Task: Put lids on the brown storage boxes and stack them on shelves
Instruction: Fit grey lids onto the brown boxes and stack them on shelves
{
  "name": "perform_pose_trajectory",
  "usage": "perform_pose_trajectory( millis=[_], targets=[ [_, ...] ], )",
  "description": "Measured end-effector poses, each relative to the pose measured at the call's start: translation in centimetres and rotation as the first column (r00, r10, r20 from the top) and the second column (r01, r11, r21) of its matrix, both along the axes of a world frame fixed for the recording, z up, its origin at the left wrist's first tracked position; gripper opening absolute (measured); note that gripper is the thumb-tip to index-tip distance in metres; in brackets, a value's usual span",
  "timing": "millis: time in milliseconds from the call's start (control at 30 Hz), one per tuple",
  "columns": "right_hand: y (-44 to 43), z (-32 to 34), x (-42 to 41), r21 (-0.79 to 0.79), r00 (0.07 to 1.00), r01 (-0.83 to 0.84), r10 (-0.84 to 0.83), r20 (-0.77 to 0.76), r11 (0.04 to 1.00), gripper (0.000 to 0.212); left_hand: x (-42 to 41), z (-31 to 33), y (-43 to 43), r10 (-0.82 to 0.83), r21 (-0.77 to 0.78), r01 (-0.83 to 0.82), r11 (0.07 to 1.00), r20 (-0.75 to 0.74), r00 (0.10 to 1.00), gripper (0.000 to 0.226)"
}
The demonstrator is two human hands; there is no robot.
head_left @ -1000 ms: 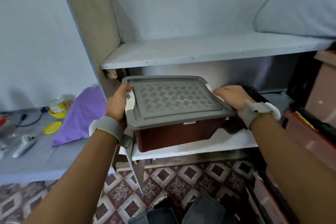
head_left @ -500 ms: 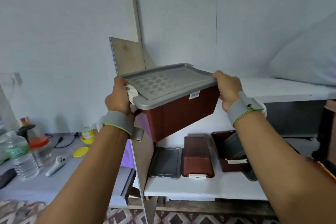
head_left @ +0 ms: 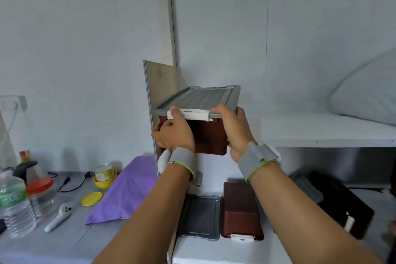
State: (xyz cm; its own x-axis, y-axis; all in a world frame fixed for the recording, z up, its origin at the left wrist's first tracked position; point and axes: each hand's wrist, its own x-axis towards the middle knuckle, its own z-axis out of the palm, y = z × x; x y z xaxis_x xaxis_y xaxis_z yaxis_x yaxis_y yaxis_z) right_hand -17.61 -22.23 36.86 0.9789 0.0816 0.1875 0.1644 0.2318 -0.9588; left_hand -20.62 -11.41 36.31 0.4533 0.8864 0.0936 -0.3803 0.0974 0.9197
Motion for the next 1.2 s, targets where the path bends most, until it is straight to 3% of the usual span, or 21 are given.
perform_pose_trajectory(
  millis=[100,300,733,933,1033,1200],
  targets=[
    [0.7,-0.3,2.0,-0.013,1.000,-0.022,0.021,-0.022,1.000,0.046,1.0,-0.8,1.3,-0.065,0.027,0.066,0.997,-0.011,0.998,0.036],
    [3.2,-0.6,5.5,-0.024,0.999,-0.006,0.005,-0.044,1.000,0.036,4.4,-2.4,4.4,-0.126,0.109,0.135,0.985,-0.088,0.988,0.035],
    [7.1,-1.2,11.6,-0.122,0.999,0.036,-0.040,-0.030,0.992,0.051,10.3,-2.7,9.0,-0.112,0.242,0.159,0.957,-0.197,0.974,0.032],
    [7.6,-1.3,12.9,-0.112,0.999,0.038,-0.040,-0.018,0.993,0.042,11.3,-2.5,9.0,-0.102,0.238,0.148,0.960,-0.197,0.975,0.032],
    [7.7,-1.3,13.3,-0.117,0.999,0.043,-0.044,-0.008,0.992,0.049,11.9,-2.4,8.9,-0.110,0.203,0.151,0.968,-0.200,0.974,0.030],
    [7.2,-2.8,13.8,-0.178,0.994,0.108,-0.110,-0.004,0.978,0.080,11.8,-6.1,6.9,-0.054,0.189,0.101,0.977,-0.243,0.969,0.025]
  ],
)
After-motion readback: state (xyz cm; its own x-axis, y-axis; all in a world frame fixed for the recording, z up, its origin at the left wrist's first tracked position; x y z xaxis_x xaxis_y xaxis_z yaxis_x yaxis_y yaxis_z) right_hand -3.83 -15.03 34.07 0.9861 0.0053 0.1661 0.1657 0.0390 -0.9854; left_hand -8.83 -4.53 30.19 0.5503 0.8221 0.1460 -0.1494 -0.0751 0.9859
